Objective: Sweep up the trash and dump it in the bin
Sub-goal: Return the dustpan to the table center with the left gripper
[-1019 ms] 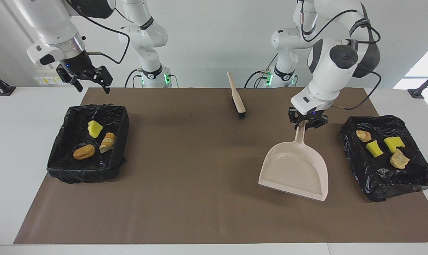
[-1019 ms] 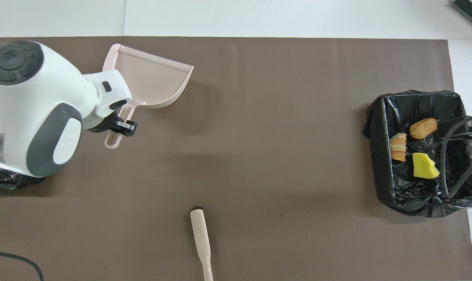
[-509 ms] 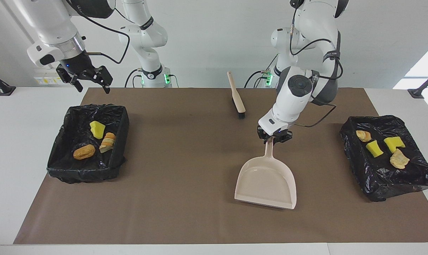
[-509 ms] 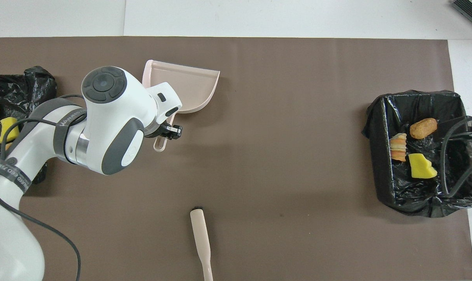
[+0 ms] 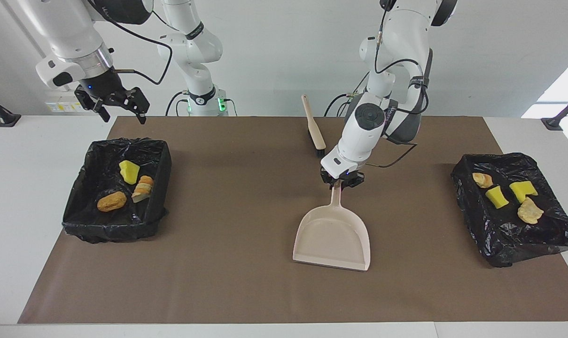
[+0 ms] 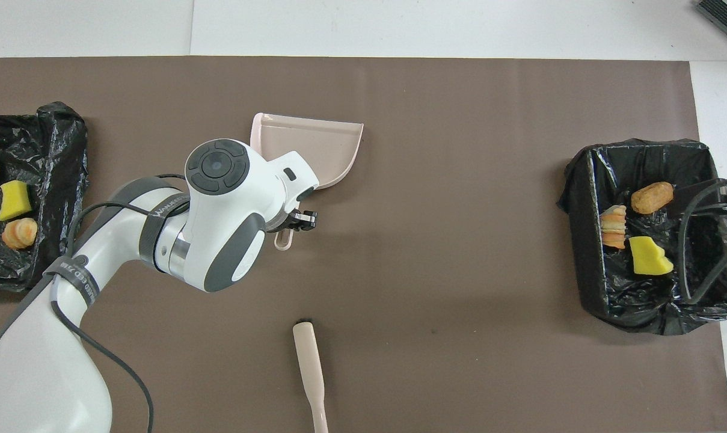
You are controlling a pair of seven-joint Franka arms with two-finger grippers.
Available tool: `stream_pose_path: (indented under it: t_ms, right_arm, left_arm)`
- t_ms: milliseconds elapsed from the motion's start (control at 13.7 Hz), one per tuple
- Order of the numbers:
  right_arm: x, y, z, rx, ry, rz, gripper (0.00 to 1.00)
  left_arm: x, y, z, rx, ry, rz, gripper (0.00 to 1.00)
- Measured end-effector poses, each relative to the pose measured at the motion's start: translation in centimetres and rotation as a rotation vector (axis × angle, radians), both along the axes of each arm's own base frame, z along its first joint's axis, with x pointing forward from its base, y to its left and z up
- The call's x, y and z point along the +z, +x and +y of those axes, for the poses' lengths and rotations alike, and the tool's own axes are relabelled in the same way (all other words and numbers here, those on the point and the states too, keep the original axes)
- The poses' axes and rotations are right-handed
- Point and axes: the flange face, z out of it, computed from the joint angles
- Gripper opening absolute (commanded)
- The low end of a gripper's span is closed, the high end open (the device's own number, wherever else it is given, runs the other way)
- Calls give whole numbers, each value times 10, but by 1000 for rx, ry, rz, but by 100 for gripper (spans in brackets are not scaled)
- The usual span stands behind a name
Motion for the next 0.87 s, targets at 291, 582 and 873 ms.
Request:
stream_pose_path:
  t_ms: [291,582,873]
  right_arm:
    - [0,0,0,0,0,0,100]
    - [0,0,0,0,0,0,100]
    - [0,0,0,0,0,0,100]
  left_arm:
    - [-7,-3,0,24,4,11,0]
    - [-11,-3,-4,55,0,10,55]
    - [-10,-3,0,37,10,22,100]
